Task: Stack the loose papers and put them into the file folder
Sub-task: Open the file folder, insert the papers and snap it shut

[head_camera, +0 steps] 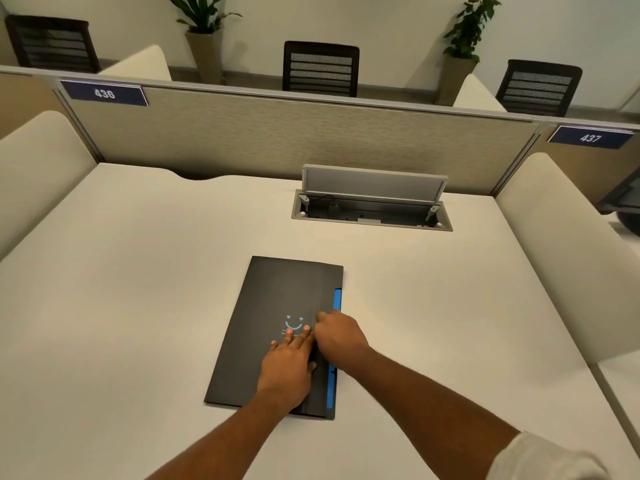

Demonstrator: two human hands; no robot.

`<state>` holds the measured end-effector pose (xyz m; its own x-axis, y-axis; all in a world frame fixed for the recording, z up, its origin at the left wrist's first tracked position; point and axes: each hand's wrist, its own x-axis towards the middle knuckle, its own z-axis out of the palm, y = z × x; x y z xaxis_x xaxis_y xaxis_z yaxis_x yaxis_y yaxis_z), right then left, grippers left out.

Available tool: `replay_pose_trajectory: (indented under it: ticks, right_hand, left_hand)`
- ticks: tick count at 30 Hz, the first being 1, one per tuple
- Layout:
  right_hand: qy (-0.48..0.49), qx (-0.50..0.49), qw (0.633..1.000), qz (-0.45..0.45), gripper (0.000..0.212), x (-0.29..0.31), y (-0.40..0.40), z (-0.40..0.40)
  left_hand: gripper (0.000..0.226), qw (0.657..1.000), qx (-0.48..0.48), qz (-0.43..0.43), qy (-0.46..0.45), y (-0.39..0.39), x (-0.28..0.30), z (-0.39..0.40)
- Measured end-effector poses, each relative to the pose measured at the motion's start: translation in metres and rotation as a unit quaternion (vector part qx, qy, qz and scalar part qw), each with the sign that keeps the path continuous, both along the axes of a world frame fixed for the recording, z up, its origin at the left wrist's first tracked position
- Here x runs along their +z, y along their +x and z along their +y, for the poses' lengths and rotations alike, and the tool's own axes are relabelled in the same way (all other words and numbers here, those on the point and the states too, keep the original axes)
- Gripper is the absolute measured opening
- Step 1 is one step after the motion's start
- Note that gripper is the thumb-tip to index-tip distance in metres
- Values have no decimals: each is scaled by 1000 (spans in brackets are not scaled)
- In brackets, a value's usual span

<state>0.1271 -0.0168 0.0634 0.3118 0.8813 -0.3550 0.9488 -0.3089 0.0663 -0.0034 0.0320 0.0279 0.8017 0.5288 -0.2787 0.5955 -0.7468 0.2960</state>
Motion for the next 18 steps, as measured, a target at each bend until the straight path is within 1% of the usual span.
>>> replay_pose_trajectory:
  ticks: [2, 4, 5, 7, 9, 10, 12, 13, 15, 16, 18]
  right_hand:
    - [17, -43, 998, 35, 19, 3, 8, 5]
    - [50, -115, 988, 94, 16, -5, 19, 2]
    - [76, -162, 975, 131, 18, -11, 22, -2]
    - [158, -253, 935, 192, 24, -17, 23, -15]
    - [233, -332, 885, 228, 27, -23, 19, -27]
    - [251, -370, 863, 236, 29, -25, 15, -32]
    - [254, -434, 827, 250, 33, -31, 12, -37]
    - [248, -456, 816, 256, 30, -34, 11, -37]
    - [235, -482, 799, 272, 14, -31, 8, -35]
    - [230, -493, 790, 281, 13, -29, 6, -32]
    - [230, -510, 774, 295, 15, -26, 3, -28]
  left_hand:
    - [63, 1000, -4, -8, 3, -2, -1, 2]
    - [63, 1000, -14, -22, 15, -5, 1, 5]
    - [62, 999, -17, -30, 21, -7, 2, 7]
    - [59, 998, -5, -51, 25, -10, 5, 13]
    - [53, 996, 42, -75, 31, -15, 10, 22]
    - [49, 993, 71, -85, 44, -17, 12, 28]
    - [47, 983, 145, -86, 77, -23, 13, 41]
    - [48, 974, 197, -79, 79, -27, 14, 47]
    - [54, 952, 300, -54, 29, -32, 17, 60]
    - [55, 940, 338, -43, 0, -33, 19, 65]
    - [54, 928, 369, -32, -27, -35, 22, 73]
